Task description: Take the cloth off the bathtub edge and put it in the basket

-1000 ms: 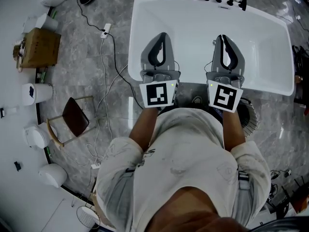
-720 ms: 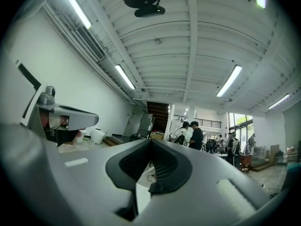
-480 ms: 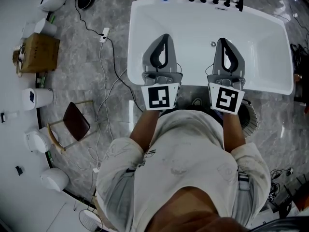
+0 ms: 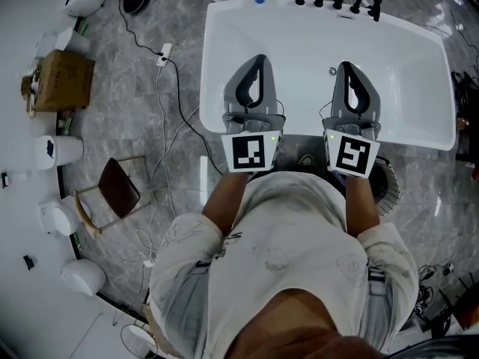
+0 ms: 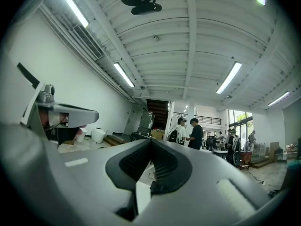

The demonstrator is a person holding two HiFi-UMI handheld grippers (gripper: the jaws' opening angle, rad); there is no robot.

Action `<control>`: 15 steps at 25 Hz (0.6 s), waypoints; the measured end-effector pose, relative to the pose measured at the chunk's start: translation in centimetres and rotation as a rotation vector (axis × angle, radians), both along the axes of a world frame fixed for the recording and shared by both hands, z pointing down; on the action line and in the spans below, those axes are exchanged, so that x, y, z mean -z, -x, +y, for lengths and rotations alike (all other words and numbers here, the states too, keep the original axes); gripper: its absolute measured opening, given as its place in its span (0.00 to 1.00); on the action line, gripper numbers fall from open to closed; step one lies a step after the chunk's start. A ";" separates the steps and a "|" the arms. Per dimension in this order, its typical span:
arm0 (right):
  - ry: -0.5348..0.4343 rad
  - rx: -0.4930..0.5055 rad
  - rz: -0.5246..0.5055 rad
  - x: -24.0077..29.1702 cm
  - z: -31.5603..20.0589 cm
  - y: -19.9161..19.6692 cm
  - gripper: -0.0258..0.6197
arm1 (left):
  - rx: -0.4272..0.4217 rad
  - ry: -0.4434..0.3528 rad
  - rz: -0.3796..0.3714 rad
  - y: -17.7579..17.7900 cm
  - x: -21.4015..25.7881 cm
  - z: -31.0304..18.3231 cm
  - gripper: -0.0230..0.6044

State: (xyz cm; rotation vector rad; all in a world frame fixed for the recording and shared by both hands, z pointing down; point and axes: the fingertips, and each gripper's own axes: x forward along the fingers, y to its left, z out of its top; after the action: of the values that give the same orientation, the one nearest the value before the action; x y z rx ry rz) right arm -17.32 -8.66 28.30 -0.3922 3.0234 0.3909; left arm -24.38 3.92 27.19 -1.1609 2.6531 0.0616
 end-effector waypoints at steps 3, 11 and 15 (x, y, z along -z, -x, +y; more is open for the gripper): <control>0.004 -0.002 0.002 -0.1 0.1 0.0 0.04 | -0.001 -0.001 0.001 -0.1 0.0 0.2 0.04; -0.001 -0.011 0.001 -0.1 0.6 0.0 0.04 | -0.005 -0.002 0.007 -0.1 -0.2 0.7 0.04; 0.003 -0.014 0.004 -0.2 0.9 0.2 0.04 | -0.006 -0.002 0.006 0.2 -0.2 1.1 0.04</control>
State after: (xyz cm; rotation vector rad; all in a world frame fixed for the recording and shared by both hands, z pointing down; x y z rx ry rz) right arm -17.54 -7.79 28.47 -0.4133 3.0269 0.3882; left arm -24.56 5.02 27.36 -1.1699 2.6546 0.0692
